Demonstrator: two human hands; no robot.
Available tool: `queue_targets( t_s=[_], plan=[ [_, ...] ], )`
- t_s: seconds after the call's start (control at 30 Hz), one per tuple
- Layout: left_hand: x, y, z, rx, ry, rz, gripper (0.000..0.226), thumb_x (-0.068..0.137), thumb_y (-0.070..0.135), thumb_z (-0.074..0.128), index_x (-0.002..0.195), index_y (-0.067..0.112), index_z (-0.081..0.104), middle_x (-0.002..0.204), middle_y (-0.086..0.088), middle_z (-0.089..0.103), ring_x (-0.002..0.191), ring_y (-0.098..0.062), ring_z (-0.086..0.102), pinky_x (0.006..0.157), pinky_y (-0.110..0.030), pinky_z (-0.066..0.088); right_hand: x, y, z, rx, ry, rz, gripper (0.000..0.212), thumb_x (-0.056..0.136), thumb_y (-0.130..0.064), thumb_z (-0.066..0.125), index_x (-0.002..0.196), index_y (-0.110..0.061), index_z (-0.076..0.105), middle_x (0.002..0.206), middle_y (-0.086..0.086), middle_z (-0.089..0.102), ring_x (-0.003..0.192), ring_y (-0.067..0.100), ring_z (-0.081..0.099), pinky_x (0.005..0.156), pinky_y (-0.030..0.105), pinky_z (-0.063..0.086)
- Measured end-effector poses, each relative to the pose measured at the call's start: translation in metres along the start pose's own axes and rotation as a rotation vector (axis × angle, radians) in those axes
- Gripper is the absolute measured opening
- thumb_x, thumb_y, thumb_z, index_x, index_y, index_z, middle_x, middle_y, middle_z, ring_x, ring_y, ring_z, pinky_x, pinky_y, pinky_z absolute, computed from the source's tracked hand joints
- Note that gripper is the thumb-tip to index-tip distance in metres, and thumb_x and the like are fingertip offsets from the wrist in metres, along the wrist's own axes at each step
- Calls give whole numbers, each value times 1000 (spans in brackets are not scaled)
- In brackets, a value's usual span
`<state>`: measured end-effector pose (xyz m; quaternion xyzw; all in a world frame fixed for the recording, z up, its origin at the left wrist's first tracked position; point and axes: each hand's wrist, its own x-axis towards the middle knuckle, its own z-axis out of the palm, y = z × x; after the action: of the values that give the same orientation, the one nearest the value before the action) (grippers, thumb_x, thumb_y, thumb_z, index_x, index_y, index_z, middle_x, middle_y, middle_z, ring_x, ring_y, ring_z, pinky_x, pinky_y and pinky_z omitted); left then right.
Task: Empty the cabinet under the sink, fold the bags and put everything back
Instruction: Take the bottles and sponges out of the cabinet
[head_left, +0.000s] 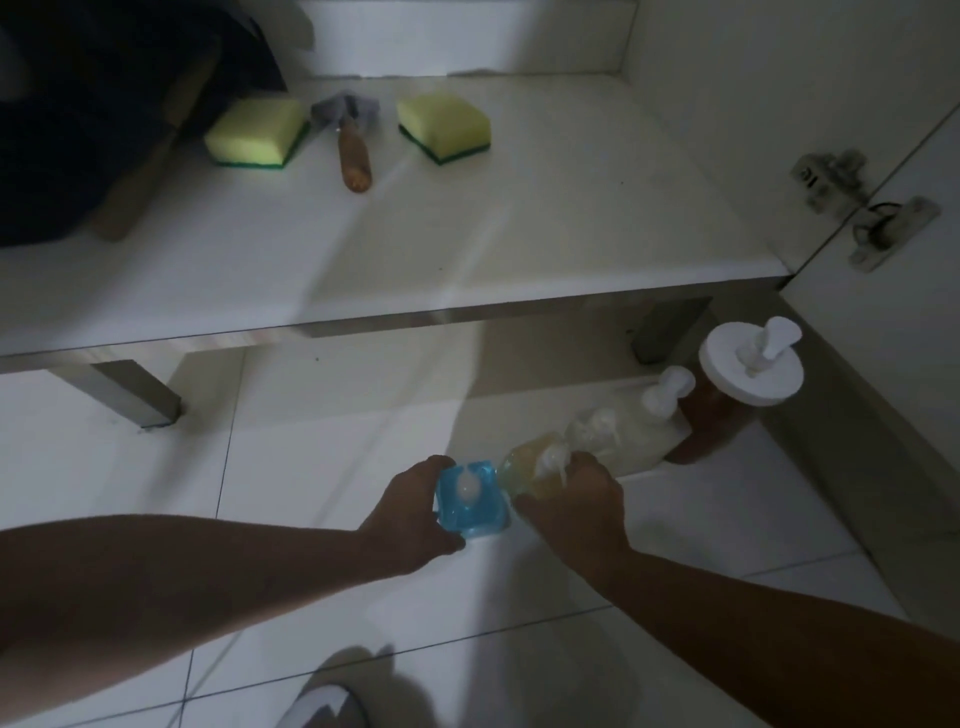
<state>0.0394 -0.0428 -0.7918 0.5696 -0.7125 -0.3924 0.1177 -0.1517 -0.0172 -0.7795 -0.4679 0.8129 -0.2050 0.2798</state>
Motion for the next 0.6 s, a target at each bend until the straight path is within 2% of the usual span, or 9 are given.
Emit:
queue_targets(
  t_s=[0.07, 0.13, 0.27, 0.4, 0.5, 0.6],
  plan=[
    [1, 4, 0, 47, 12, 7, 80, 60, 19, 88, 128, 10, 46, 119, -3, 53, 102, -12, 47, 79, -6, 37, -4, 0, 0, 15, 22, -24, 61, 58, -40, 81, 104, -6, 61, 95, 9, 66, 92, 29, 64, 80, 30, 49],
    [3, 7, -2, 106, -19, -1, 85, 59, 26, 88, 130, 12, 43, 119, -4, 47, 100, -11, 44, 85, -15, 37, -8, -1, -7, 107, -41, 16, 51, 67, -33, 81, 107, -11, 59, 94, 4, 66, 89, 24, 65, 77, 30, 51],
    [8, 9, -7, 175, -52, -35, 78, 56, 25, 88, 121, 9, 48, 111, -4, 46, 92, -18, 54, 80, -27, 50, -10, 3, -17, 134, -67, -27, 46, 79, -20, 73, 121, -18, 56, 94, -2, 65, 87, 21, 66, 78, 31, 54],
    [9, 8, -6, 185, -22, -44, 69, 56, 27, 88, 113, 10, 54, 103, -1, 48, 84, -17, 56, 73, -25, 48, -8, 9, -17, 127, 14, -155, 38, 77, -13, 74, 113, -23, 67, 89, -2, 74, 81, 19, 71, 80, 38, 58],
    [14, 11, -4, 188, -16, -64, 68, 56, 28, 88, 111, 11, 54, 100, 1, 48, 84, -15, 51, 71, -21, 39, -6, 12, -21, 31, 17, -180, 44, 78, -20, 77, 119, -29, 65, 98, -1, 74, 93, 25, 69, 85, 35, 55],
    [21, 14, -4, 215, -22, -70, 67, 55, 30, 88, 110, 11, 54, 102, -2, 51, 88, -14, 47, 71, -21, 36, -5, 11, -28, -25, -21, -172, 46, 80, -27, 75, 124, -32, 62, 105, -4, 73, 101, 23, 66, 90, 37, 52]
  ],
)
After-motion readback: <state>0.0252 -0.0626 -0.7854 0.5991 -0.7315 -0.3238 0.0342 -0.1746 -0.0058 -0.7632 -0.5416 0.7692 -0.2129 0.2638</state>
